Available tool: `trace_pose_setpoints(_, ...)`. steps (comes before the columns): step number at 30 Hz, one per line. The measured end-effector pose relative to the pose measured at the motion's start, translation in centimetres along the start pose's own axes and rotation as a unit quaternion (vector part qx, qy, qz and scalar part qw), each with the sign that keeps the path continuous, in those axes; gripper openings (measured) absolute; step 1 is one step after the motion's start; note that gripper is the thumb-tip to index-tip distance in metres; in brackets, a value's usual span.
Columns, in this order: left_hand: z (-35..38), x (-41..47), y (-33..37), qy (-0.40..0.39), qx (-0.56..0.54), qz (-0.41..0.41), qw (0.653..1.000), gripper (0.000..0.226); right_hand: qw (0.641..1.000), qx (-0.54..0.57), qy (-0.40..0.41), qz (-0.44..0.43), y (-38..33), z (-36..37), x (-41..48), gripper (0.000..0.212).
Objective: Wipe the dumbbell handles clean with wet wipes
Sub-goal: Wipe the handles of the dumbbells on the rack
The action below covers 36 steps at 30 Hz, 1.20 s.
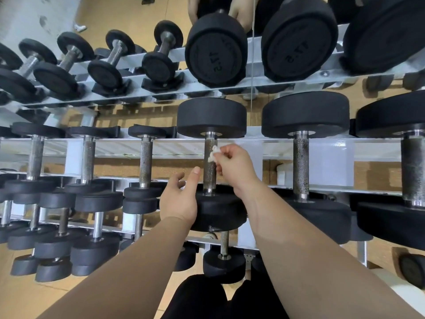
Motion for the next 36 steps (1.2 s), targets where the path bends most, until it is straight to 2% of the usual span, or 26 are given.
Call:
trace_pose_setpoints(2,0.0,0.0,0.1,0.000,0.000,0.001,1.000,0.092,0.997,-0.062,-0.055,0.005,1.0,0.1,-1.6,0.005)
trace_pose_setpoints(4,0.0,0.0,0.0,0.002,0.000,0.000,1.000,0.094,0.993,-0.092,-0.077,0.004,1.5,0.3,-2.1,0.003)
trace_pose_setpoints(6,-0.1,0.0,0.0,0.003,0.007,-0.001,1.000,0.093,0.998,-0.049,-0.044,0.004,0.7,0.4,-1.3,0.002)
trace_pose_setpoints(9,-0.1,0.1,-0.1,0.006,0.016,-0.002,1.000,0.074,0.998,-0.005,0.048,-0.030,-1.4,0.6,0.9,0.001)
trace_pose_setpoints(11,-0.1,0.4,-0.4,0.012,0.019,-0.002,1.000,0.065,0.997,0.004,0.058,-0.042,-1.7,0.7,1.4,0.002)
trace_pose_setpoints(14,0.0,0.6,-0.5,0.011,0.021,0.002,1.000,0.060,0.996,-0.080,-0.018,-0.036,-0.3,0.3,0.3,0.005)
trace_pose_setpoints(16,-0.1,0.4,-0.3,0.010,0.019,0.008,1.000,0.066,0.978,-0.179,-0.105,-0.019,1.3,0.4,-1.0,0.011)
trace_pose_setpoints(18,-0.1,0.3,-0.2,0.013,0.019,0.009,1.000,0.077,0.968,-0.208,-0.137,-0.003,2.3,0.2,-1.9,0.011)
trace_pose_setpoints(21,-0.1,0.3,-0.2,0.017,0.019,0.006,1.000,0.083,0.986,-0.126,-0.104,0.010,1.6,0.2,-1.4,0.006)
trace_pose_setpoints(24,-0.1,0.4,-0.3,0.016,0.019,0.004,1.000,0.075,1.000,-0.006,-0.018,0.025,0.1,0.5,0.5,0.005)
trace_pose_setpoints(27,-0.1,0.5,-0.3,0.019,0.021,0.009,1.000,0.060,0.999,-0.040,-0.005,0.000,-0.8,0.6,0.9,0.005)
trace_pose_setpoints(30,-0.2,0.5,-0.2,0.023,0.020,0.012,0.999,0.052,0.986,-0.147,-0.080,-0.021,0.4,0.6,-0.9,0.009)
trace_pose_setpoints(32,-0.1,0.4,-0.2,0.020,0.019,0.015,1.000,0.054,0.972,-0.203,-0.114,-0.032,1.7,0.7,-1.7,0.007)
trace_pose_setpoints(34,-0.1,0.3,-0.2,0.018,0.016,0.018,1.000,0.064,0.976,-0.191,-0.098,-0.033,1.9,0.7,-1.2,0.006)
trace_pose_setpoints(36,-0.1,0.3,-0.1,0.020,0.014,0.019,1.000,0.074,0.990,-0.126,-0.058,-0.032,0.8,0.7,-0.2,0.005)
Point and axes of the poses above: each hand's wrist, its own x-axis towards the middle knuckle, its own z-axis out of the palm, y = z × x, the point moved 8 cm from there along x, towards the middle knuckle, and after that the axes turned 10 degrees about y, right-handed, at the moved point
